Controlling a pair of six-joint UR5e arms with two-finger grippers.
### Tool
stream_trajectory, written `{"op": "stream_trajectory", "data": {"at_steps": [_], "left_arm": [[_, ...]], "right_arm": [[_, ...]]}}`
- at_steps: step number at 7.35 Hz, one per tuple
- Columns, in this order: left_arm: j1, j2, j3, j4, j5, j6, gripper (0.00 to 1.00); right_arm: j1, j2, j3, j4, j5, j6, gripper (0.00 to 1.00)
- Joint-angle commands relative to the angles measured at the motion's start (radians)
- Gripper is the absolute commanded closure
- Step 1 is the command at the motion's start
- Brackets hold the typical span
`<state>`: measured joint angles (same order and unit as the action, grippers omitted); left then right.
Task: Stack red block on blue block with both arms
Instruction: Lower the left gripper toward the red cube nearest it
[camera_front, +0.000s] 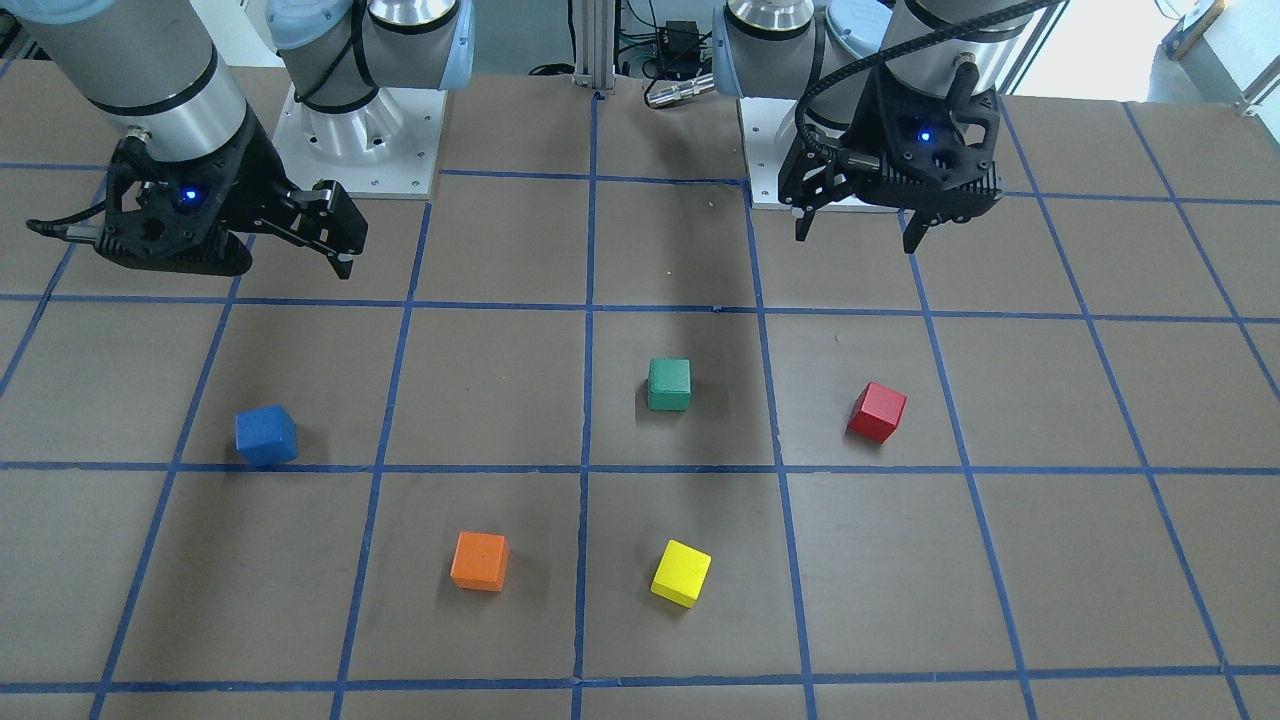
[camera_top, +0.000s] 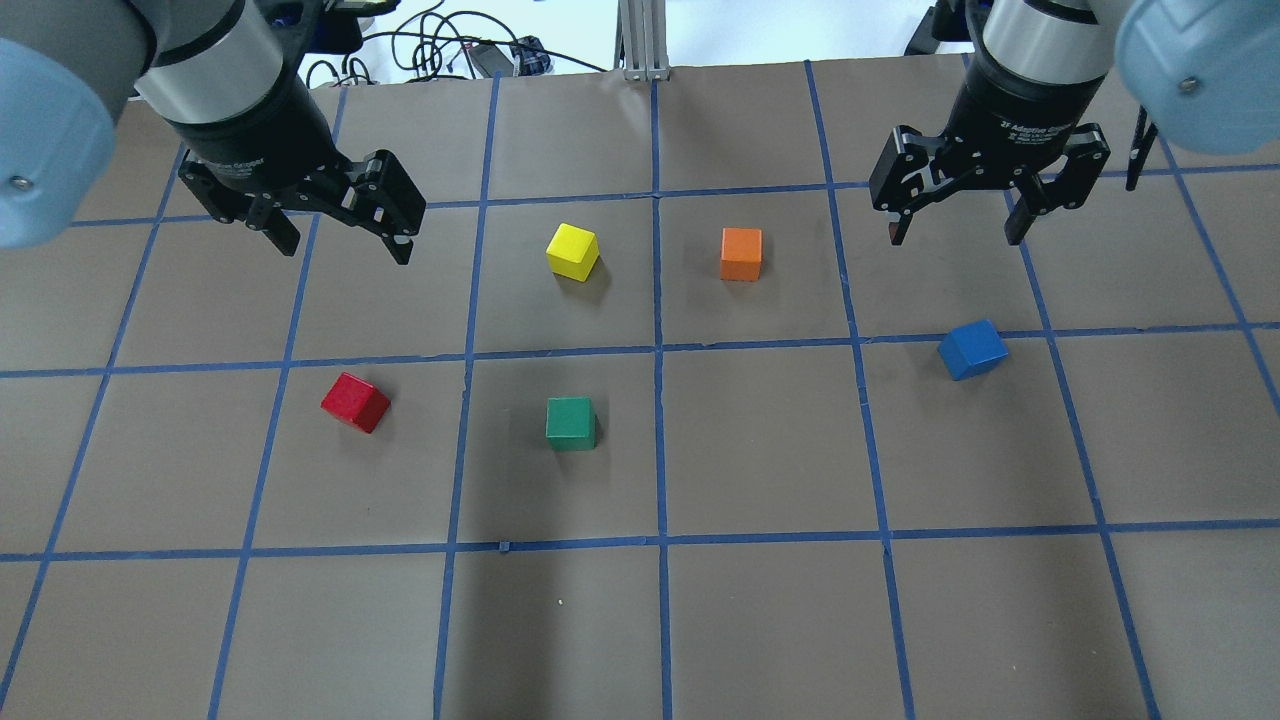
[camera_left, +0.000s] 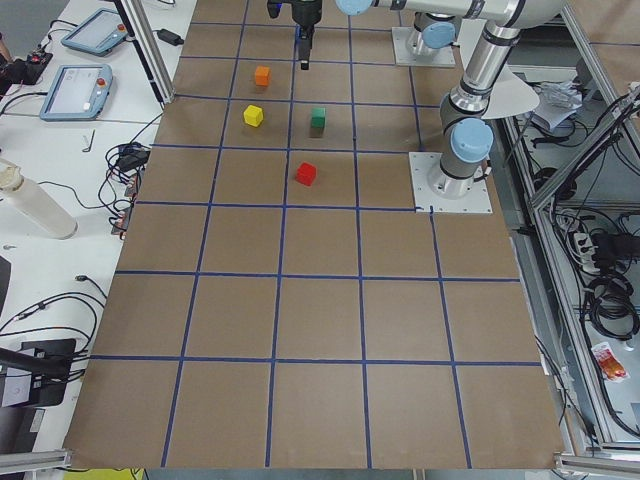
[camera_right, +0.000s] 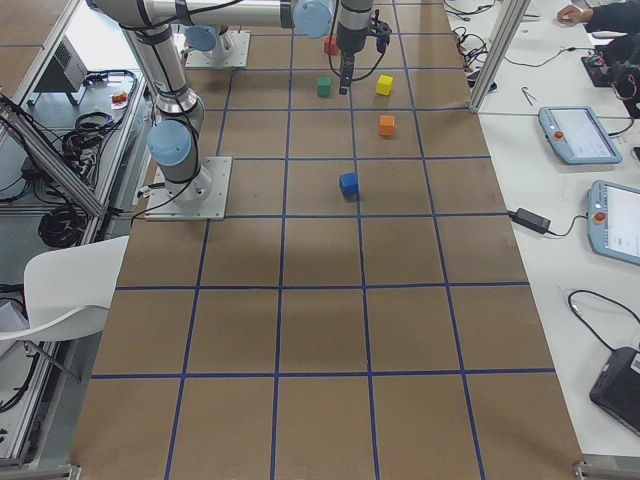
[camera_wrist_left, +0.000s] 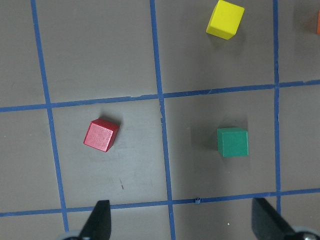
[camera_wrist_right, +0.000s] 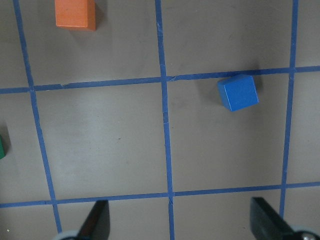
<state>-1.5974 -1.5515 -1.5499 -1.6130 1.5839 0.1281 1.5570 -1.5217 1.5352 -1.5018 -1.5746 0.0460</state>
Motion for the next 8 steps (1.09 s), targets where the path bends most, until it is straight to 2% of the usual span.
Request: {"op": "stream_trajectory", "data": {"at_steps": [1,2,4,5,6,7,8], "left_arm": [[0.055,-0.031,-0.048,0.005,-0.002,0.059,0.00],[0.082,-0.032,-0.121,0.059,-0.001,0.085,0.00],[0.227,-0.041,-0.298,0.277,-0.010,0.294,0.00],[0.263,-0.070,-0.384,0.426,-0.009,0.350,0.00],[0.272,-0.094,-0.459,0.537,-0.001,0.454,0.00],[0.275,-0.119,-0.510,0.638,-0.001,0.476,0.00],[0.275,-0.140,-0.536,0.654,-0.001,0.479,0.00]], "right_arm": [[0.000,0.000,0.000,0.000,-0.007,-0.002,0.00],[0.000,0.000,0.000,0.000,-0.012,-0.002,0.00],[0.000,0.000,0.002,0.003,-0.015,-0.002,0.00],[0.000,-0.001,0.014,0.000,-0.016,0.000,0.00],[0.000,-0.006,0.023,0.000,-0.016,0.001,0.00],[0.000,-0.008,0.023,0.000,-0.018,0.002,0.00],[0.000,-0.008,0.022,0.000,-0.015,0.009,0.00]]}}
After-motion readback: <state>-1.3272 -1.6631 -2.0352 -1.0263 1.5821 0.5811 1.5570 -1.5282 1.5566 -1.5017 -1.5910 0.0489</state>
